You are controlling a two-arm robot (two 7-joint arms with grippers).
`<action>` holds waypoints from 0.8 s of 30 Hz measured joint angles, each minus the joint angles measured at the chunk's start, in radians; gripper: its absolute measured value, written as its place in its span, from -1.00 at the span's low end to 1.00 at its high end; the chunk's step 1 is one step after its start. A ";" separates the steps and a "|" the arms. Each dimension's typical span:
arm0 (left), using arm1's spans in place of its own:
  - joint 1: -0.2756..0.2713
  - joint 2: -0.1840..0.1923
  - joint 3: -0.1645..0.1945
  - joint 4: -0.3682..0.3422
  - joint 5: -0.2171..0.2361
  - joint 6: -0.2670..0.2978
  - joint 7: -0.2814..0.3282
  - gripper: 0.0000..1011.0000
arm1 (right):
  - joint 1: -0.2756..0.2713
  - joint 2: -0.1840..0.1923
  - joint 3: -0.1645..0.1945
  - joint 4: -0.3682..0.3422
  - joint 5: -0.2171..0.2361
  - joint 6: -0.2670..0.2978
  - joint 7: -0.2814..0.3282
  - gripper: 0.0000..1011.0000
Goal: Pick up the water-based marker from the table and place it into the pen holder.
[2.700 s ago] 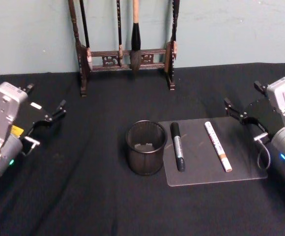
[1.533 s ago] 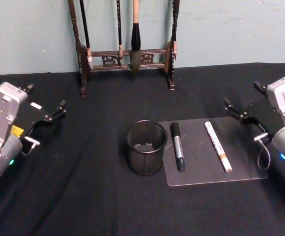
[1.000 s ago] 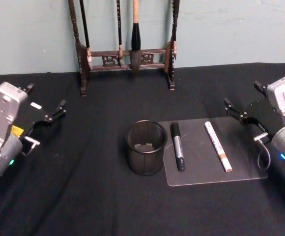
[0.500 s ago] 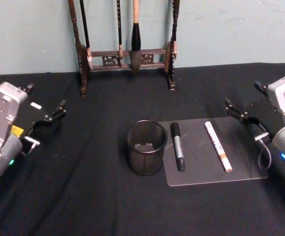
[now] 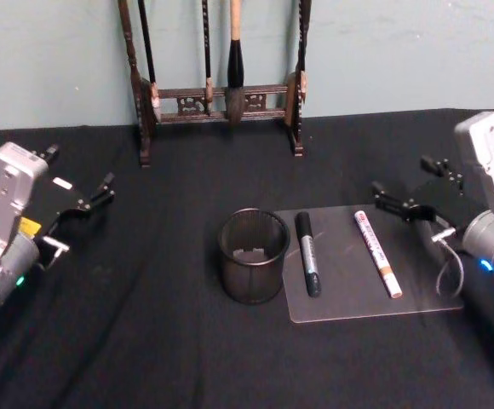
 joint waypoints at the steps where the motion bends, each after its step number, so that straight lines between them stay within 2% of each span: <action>1: 0.000 0.000 0.000 0.000 0.000 0.000 0.000 0.98 | 0.003 -0.004 0.000 -0.010 0.007 0.035 0.009 0.98; 5: 0.000 0.000 0.000 0.000 0.000 0.000 0.000 0.98 | 0.013 -0.023 -0.005 -0.031 0.022 0.139 0.023 0.98; 7: 0.000 0.000 0.000 0.000 0.000 0.000 0.000 0.98 | 0.015 -0.031 -0.005 -0.036 0.025 0.169 0.021 0.98; 12: 0.000 0.000 0.000 0.000 0.000 0.000 0.000 0.98 | 0.014 -0.070 0.005 -0.059 0.035 0.274 -0.017 0.98; 19: 0.000 0.000 0.000 0.000 0.000 0.000 0.000 0.98 | 0.008 -0.103 0.015 -0.074 0.039 0.364 -0.043 0.98; 24: 0.000 0.000 0.000 0.000 0.000 0.000 0.000 0.98 | 0.003 -0.111 0.014 -0.077 0.035 0.395 -0.041 0.98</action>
